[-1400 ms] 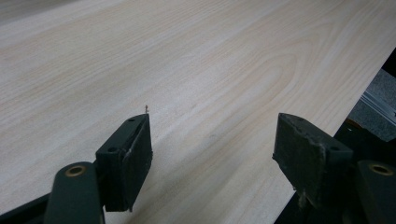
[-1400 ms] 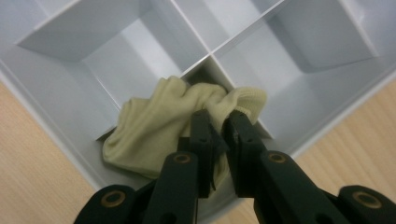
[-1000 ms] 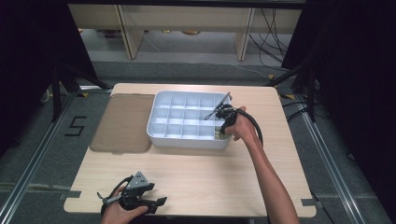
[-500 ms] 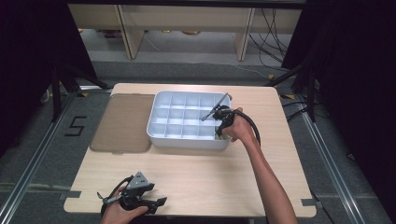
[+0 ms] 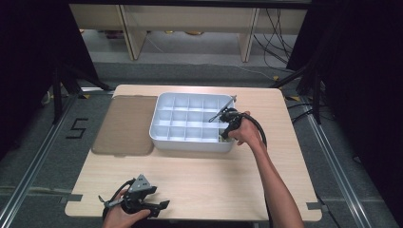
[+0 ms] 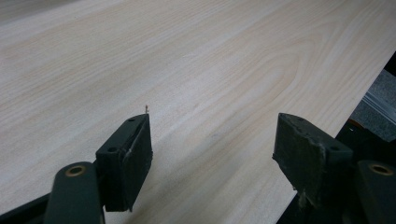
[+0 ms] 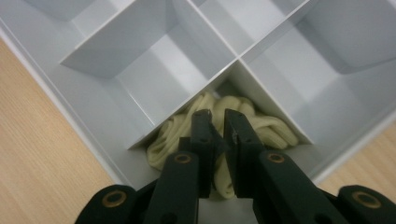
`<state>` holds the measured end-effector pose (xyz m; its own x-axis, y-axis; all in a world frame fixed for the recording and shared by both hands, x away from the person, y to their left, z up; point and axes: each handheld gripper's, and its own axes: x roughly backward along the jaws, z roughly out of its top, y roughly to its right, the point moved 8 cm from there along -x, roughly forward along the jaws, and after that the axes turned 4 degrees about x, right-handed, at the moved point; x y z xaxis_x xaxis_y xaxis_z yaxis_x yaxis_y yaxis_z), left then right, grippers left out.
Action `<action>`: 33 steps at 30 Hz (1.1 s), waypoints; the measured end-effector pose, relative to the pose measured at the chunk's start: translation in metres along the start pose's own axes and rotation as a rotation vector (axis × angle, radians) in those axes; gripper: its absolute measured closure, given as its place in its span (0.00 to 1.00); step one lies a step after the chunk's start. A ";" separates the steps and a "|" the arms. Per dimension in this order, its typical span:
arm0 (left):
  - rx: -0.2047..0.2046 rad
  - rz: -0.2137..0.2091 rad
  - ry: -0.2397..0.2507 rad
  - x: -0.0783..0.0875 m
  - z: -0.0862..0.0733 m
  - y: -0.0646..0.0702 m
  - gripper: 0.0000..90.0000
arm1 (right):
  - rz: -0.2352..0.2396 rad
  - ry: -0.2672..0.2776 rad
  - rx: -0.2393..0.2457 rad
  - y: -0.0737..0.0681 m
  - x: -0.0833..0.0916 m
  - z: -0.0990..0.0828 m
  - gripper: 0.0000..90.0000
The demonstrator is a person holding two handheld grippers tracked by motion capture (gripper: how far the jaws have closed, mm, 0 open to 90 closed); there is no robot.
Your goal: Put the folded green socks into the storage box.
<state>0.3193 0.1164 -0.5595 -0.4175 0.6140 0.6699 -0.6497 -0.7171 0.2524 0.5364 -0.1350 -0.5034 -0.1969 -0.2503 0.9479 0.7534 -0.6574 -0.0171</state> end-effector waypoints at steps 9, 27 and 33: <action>0.002 0.000 -0.001 0.000 0.000 0.000 0.30 | -0.006 0.108 -0.008 0.005 0.027 0.006 0.79; 0.003 0.011 0.007 0.000 0.001 -0.002 0.29 | 0.023 0.284 -0.078 0.003 0.058 -0.003 0.50; 0.007 0.021 0.005 0.000 0.000 -0.004 0.27 | 0.035 0.310 -0.071 -0.005 0.061 -0.007 0.45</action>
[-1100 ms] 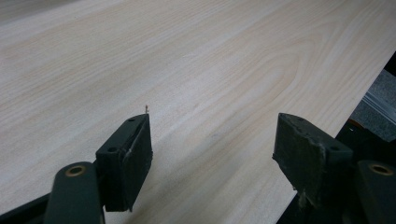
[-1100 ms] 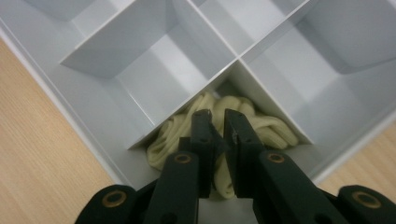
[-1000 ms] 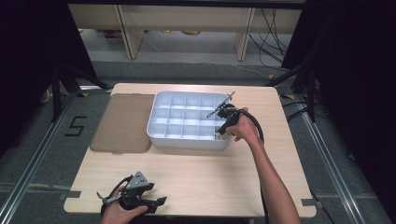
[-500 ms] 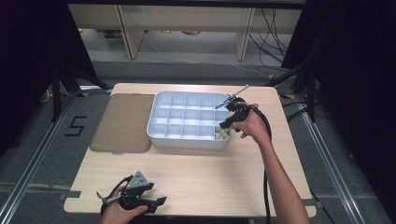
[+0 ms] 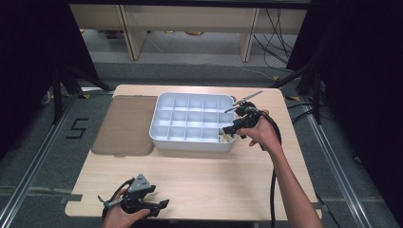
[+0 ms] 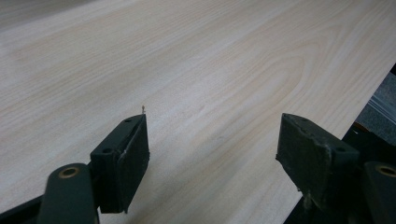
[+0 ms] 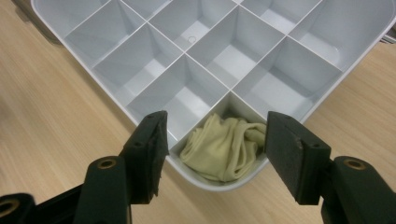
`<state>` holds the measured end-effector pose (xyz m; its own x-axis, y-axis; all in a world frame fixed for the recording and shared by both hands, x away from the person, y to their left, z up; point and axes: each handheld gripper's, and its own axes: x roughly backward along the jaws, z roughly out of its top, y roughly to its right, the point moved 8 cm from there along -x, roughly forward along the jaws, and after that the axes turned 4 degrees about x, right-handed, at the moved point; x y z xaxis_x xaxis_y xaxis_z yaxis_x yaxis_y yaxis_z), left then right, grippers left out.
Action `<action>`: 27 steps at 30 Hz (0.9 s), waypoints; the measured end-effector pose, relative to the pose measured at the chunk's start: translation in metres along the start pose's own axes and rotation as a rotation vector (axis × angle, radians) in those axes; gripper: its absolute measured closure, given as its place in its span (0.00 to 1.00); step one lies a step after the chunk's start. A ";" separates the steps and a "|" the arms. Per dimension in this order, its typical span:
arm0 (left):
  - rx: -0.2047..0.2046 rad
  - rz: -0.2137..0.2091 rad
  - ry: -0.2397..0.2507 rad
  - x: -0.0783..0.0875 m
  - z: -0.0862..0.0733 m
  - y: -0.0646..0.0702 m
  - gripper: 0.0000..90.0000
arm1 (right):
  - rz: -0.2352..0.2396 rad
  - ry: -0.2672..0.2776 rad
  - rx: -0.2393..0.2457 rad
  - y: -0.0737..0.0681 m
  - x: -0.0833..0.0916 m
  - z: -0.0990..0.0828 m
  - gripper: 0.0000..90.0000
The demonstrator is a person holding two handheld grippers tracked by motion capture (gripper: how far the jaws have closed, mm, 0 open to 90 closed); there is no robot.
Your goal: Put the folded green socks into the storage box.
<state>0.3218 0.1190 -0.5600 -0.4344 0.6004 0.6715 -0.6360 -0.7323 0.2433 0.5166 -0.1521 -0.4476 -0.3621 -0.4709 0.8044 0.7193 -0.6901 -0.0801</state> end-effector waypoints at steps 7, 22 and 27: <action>0.009 0.007 0.007 0.001 0.001 -0.001 0.26 | 0.010 0.035 -0.007 -0.009 0.004 -0.003 0.39; 0.005 0.002 0.018 0.001 0.002 -0.001 0.26 | 0.028 0.077 -0.005 -0.029 0.012 -0.011 0.30; -0.004 0.002 0.002 0.002 0.001 -0.002 0.26 | 0.040 0.079 -0.021 -0.036 0.013 -0.016 0.25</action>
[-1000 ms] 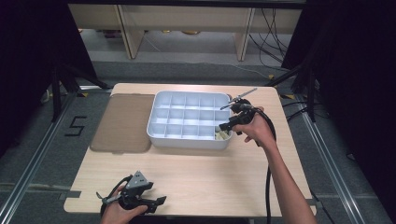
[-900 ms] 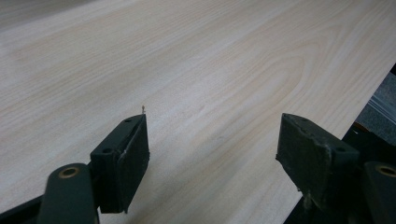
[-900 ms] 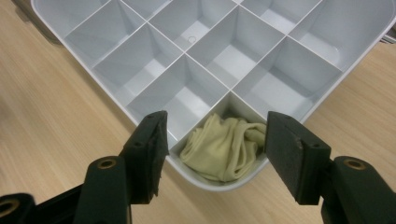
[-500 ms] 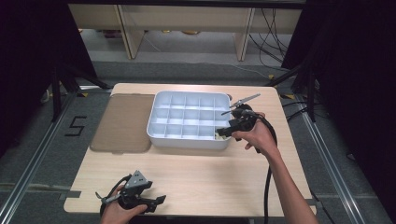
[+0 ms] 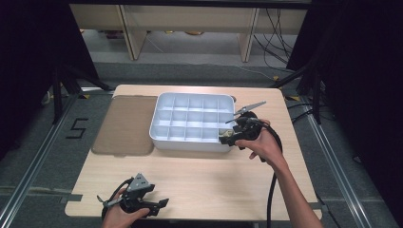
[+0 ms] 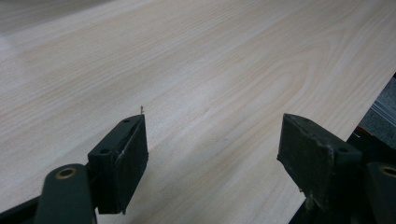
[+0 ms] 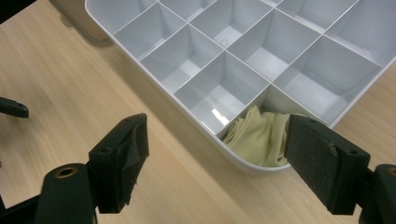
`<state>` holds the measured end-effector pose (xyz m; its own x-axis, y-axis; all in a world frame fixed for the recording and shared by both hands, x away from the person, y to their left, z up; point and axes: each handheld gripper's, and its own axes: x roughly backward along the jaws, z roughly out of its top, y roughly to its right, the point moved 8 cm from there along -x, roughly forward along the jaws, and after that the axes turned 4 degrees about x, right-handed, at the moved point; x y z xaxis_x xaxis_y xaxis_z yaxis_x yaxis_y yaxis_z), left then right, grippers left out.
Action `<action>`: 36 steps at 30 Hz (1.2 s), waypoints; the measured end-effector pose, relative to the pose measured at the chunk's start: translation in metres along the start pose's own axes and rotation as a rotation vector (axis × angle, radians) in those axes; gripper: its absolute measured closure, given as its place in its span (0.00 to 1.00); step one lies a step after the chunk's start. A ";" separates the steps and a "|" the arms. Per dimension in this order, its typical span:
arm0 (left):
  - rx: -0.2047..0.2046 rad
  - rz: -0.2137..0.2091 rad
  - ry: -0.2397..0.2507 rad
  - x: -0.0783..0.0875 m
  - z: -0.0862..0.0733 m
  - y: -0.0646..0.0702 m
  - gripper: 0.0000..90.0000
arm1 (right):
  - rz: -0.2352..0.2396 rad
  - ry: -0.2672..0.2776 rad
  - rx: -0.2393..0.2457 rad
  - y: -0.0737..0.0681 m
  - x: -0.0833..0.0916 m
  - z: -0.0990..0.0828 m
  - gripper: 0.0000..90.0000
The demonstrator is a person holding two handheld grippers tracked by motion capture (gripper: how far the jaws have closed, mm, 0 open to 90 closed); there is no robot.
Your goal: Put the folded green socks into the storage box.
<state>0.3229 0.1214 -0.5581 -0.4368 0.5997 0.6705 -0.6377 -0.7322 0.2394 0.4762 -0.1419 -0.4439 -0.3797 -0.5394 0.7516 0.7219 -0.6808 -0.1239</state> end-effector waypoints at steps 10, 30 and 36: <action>0.002 0.001 0.004 0.000 0.000 0.000 0.26 | 0.016 0.016 0.004 -0.011 0.005 -0.012 0.23; 0.016 0.011 0.007 0.000 0.000 0.000 0.26 | 0.072 0.056 0.032 -0.038 0.000 -0.038 0.22; 0.015 0.011 0.007 0.000 0.000 -0.001 0.26 | 0.082 0.056 0.049 -0.043 0.001 -0.044 0.22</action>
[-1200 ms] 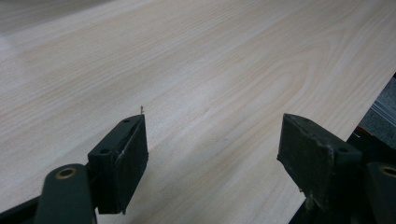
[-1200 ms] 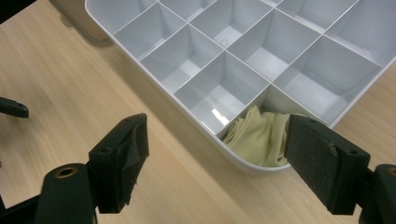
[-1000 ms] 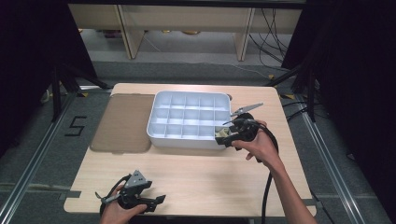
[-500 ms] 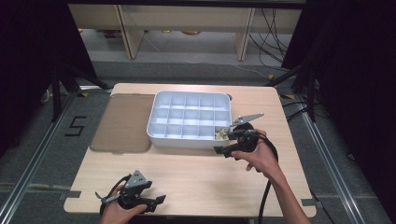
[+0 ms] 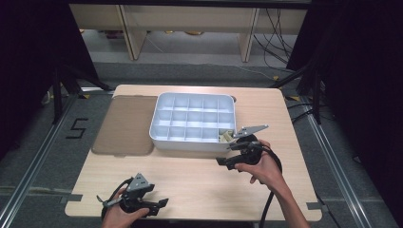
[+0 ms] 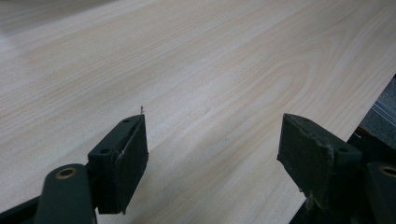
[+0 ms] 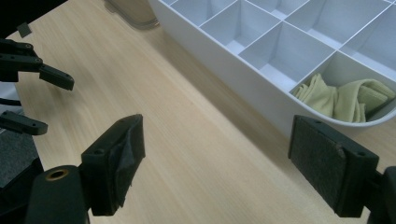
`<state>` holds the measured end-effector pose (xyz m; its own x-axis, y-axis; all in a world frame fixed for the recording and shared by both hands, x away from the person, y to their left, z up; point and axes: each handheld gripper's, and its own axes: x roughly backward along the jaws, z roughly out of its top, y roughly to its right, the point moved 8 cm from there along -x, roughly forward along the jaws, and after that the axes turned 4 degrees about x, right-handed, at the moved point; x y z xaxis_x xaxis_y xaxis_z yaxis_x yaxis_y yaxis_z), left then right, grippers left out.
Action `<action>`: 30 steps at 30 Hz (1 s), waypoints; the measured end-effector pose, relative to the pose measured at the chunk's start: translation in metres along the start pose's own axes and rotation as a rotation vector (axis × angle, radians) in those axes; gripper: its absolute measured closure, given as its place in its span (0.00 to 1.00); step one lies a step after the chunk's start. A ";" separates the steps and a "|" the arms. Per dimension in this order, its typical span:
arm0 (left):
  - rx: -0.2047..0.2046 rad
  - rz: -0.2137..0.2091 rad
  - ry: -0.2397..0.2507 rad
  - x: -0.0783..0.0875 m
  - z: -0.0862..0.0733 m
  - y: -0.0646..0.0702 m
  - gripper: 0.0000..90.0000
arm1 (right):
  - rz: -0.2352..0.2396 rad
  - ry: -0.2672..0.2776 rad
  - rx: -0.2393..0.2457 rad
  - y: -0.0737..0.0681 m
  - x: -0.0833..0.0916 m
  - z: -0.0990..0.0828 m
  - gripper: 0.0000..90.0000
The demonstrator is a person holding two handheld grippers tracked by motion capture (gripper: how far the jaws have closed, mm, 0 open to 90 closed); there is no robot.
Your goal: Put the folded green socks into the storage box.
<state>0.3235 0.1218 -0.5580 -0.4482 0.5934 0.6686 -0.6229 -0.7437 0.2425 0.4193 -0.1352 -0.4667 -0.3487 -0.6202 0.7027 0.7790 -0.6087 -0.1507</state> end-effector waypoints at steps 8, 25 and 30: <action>-0.001 -0.001 0.003 0.000 0.000 0.000 0.26 | 0.000 -0.001 0.019 -0.007 -0.001 -0.011 0.21; 0.008 -0.010 0.007 -0.002 -0.001 0.004 0.26 | 0.034 0.011 0.026 -0.022 -0.006 -0.044 0.21; -0.003 -0.001 0.003 -0.002 -0.001 0.001 0.26 | 0.047 -0.008 0.025 -0.025 -0.011 -0.056 0.21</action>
<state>0.3229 0.1201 -0.5593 -0.4497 0.5952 0.6659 -0.6252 -0.7422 0.2412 0.3747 -0.1409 -0.5094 -0.3077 -0.6439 0.7005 0.8070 -0.5667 -0.1664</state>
